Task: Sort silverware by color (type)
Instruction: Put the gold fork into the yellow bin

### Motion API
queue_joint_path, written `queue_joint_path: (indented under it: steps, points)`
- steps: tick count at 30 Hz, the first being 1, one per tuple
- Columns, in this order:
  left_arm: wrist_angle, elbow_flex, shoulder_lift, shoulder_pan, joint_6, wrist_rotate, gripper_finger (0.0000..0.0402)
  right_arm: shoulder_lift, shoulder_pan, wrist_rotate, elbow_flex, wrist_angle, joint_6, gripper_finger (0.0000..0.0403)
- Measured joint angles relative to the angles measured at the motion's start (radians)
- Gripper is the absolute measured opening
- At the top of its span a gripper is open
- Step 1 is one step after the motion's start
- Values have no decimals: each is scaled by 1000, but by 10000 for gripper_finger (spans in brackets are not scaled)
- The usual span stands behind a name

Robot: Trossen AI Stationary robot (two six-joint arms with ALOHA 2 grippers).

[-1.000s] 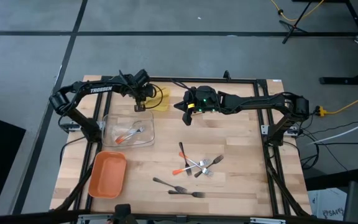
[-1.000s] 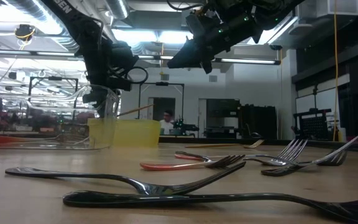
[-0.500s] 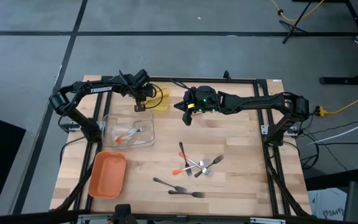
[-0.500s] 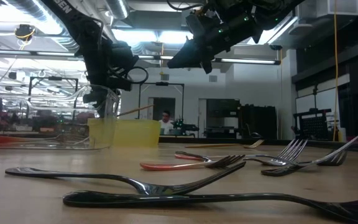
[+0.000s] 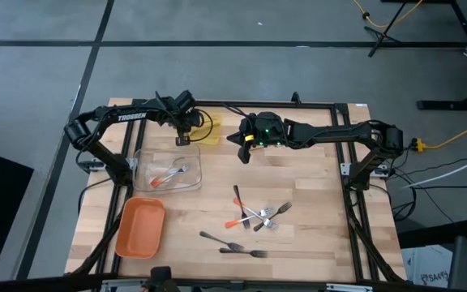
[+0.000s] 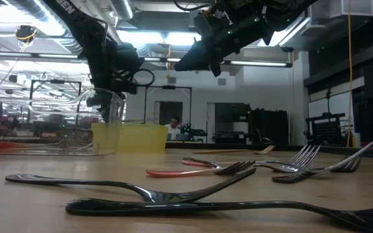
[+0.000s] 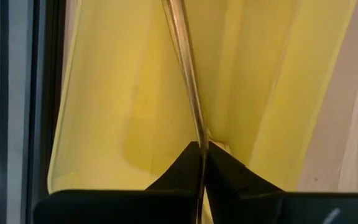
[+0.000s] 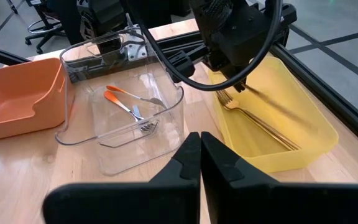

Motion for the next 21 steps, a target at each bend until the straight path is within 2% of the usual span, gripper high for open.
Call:
queue_joint_path:
  steps: [21]
  points:
    - [0, 0, 0, 0, -1, 30, 12, 0, 0, 0, 0, 0, 0, 1]
